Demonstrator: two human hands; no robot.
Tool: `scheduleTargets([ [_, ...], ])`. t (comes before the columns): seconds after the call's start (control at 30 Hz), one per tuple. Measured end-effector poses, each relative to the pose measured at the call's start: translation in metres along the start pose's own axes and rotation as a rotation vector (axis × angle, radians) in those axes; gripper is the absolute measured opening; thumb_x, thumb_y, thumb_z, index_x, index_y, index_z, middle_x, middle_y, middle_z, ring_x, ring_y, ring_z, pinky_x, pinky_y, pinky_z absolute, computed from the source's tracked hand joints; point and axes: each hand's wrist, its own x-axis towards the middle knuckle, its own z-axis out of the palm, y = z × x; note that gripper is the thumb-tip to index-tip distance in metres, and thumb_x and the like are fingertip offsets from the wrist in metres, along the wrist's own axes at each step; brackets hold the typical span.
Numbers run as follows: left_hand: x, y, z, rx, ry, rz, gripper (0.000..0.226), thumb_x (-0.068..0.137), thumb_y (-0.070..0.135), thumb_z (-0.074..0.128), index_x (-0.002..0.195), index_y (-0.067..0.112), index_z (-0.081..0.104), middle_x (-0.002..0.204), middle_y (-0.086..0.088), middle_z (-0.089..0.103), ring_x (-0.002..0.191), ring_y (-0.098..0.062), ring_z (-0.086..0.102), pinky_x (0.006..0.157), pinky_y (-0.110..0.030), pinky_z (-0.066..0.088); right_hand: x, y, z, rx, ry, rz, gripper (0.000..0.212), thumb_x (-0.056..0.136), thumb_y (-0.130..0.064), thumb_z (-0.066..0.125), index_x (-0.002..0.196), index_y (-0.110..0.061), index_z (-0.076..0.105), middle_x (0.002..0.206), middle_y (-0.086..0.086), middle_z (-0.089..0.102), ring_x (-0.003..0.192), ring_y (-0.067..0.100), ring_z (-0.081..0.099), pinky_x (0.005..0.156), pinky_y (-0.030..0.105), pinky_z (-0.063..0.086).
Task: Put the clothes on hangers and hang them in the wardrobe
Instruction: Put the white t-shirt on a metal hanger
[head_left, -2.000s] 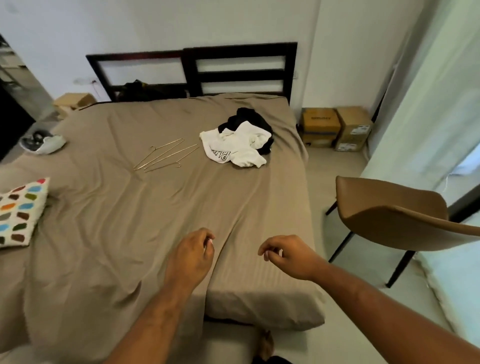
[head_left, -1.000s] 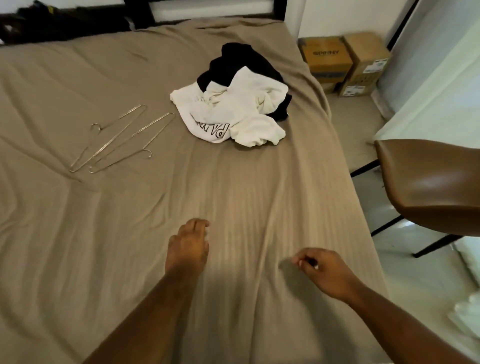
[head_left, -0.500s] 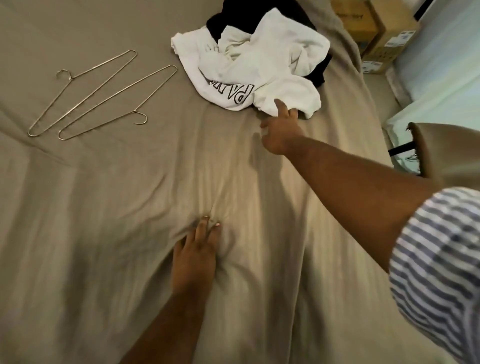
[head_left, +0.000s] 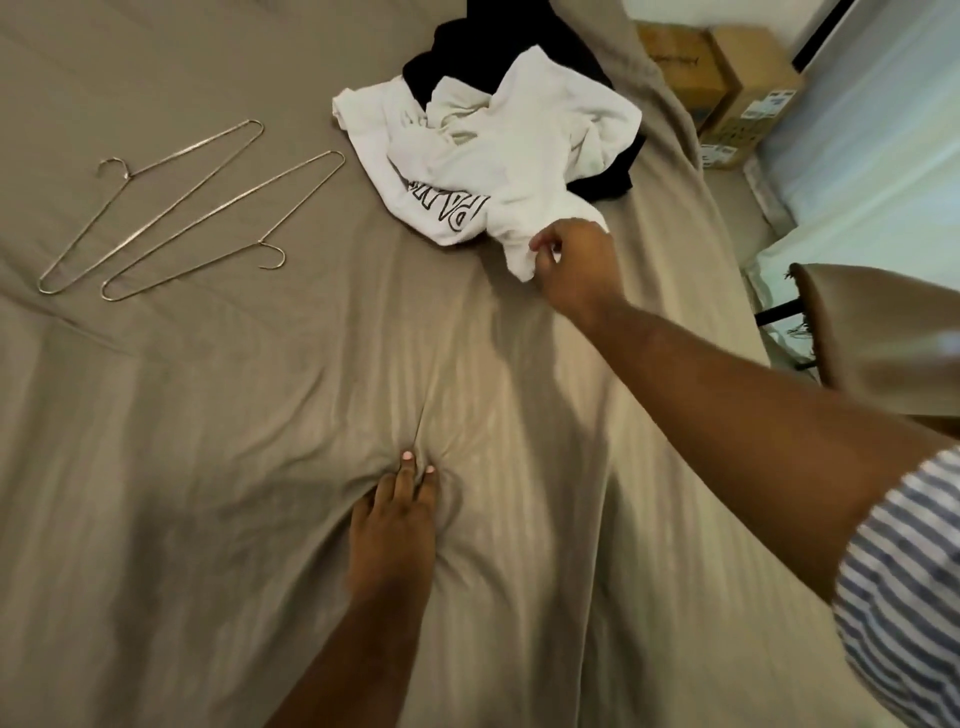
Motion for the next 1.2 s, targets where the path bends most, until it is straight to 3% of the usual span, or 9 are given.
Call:
scheduleTargets([
  [0.1,-0.001,0.002,-0.016,-0.024,-0.102,0.037,0.052,0.080,0.013,0.053,0.130,0.017,0.068,0.143,-0.014,0.057,0.117,-0.030,0.065,0.087,-0.042,0.056,-0.065,-0.029,-0.029,0.163,0.027,-0.052,0.014,0.085,-0.020,0.060,0.089,-0.022,0.074,0.092,-0.003,0.072,0.092,0.014,0.061,0.080,0.024,0.040],
  [0.23,0.002,-0.003,-0.044,-0.162,-0.339,0.027,0.081,0.091,0.037,0.063,0.159,0.030,0.020,0.169,-0.003,0.011,0.152,-0.024,0.023,0.120,-0.037,0.029,-0.151,-0.065,-0.065,0.505,-0.087,0.172,0.018,0.088,-0.011,0.060,0.088,-0.026,0.071,0.082,-0.013,0.070,0.076,0.005,0.064,0.073,0.021,0.049],
  [0.4,-0.029,0.016,-0.118,-0.982,-0.351,0.002,0.120,0.055,0.058,0.092,0.153,0.034,0.028,0.147,0.019,0.046,0.132,0.001,0.047,0.105,-0.023,0.043,-0.226,-0.094,-0.111,0.693,-0.286,0.284,0.026,0.091,0.006,0.054,0.087,-0.010,0.074,0.085,-0.011,0.073,0.082,-0.002,0.068,0.076,0.011,0.050],
  [0.53,-0.091,0.045,-0.183,-0.992,-0.370,0.088,0.044,0.079,0.044,0.079,0.113,0.017,0.070,0.110,0.000,0.074,0.108,-0.012,0.062,0.095,-0.023,0.049,-0.263,-0.111,-0.149,0.746,-0.510,0.282,0.031,0.091,0.003,0.055,0.087,-0.018,0.078,0.088,-0.001,0.075,0.083,0.015,0.069,0.073,0.026,0.057],
  [0.6,-0.114,0.050,-0.210,-1.038,-0.288,0.017,0.013,0.085,0.030,0.062,0.094,0.024,0.069,0.094,0.006,0.075,0.089,-0.013,0.069,0.082,-0.025,0.055,-0.272,-0.119,-0.169,0.774,-0.565,0.232,0.029,0.093,0.003,0.057,0.092,-0.017,0.079,0.090,0.008,0.075,0.083,0.023,0.068,0.078,0.028,0.057],
  [0.77,-0.148,0.048,-0.273,-1.274,-0.037,-0.197,0.016,0.102,0.014,0.052,0.106,0.018,0.067,0.088,0.001,0.073,0.093,-0.020,0.072,0.082,-0.027,0.054,-0.277,-0.125,-0.200,0.815,-0.446,0.167,0.052,0.084,0.016,0.051,0.117,-0.020,0.070,0.104,-0.003,0.072,0.097,0.013,0.068,0.079,0.028,0.057],
  [0.9,-0.161,0.050,-0.348,-1.299,0.050,-0.168,0.025,0.100,0.005,0.051,0.096,0.023,0.068,0.077,0.012,0.074,0.077,-0.006,0.070,0.066,-0.011,0.050,-0.273,-0.113,-0.193,0.418,-0.185,-0.022,0.074,0.074,-0.010,0.068,0.138,-0.043,0.049,0.134,-0.012,0.055,0.117,0.010,0.055,0.096,0.021,0.046],
  [1.0,-0.169,0.055,-0.402,-1.320,0.093,-0.108,0.014,0.100,0.018,0.057,0.110,0.019,0.067,0.096,0.001,0.075,0.092,-0.017,0.072,0.080,-0.028,0.059,-0.263,-0.114,-0.184,0.290,-0.151,-0.015,0.060,0.081,-0.025,0.078,0.137,-0.028,0.058,0.137,-0.001,0.054,0.127,0.019,0.046,0.105,0.029,0.037],
  [1.2,-0.165,0.032,-0.500,-1.508,0.248,-0.005,0.015,0.090,0.018,0.063,0.094,0.007,0.072,0.079,-0.001,0.073,0.075,-0.012,0.068,0.064,-0.025,0.053,-0.235,-0.107,-0.201,0.141,-0.092,0.206,0.019,0.085,-0.032,0.071,0.101,-0.022,0.073,0.102,0.004,0.068,0.098,0.028,0.066,0.075,0.027,0.041],
])
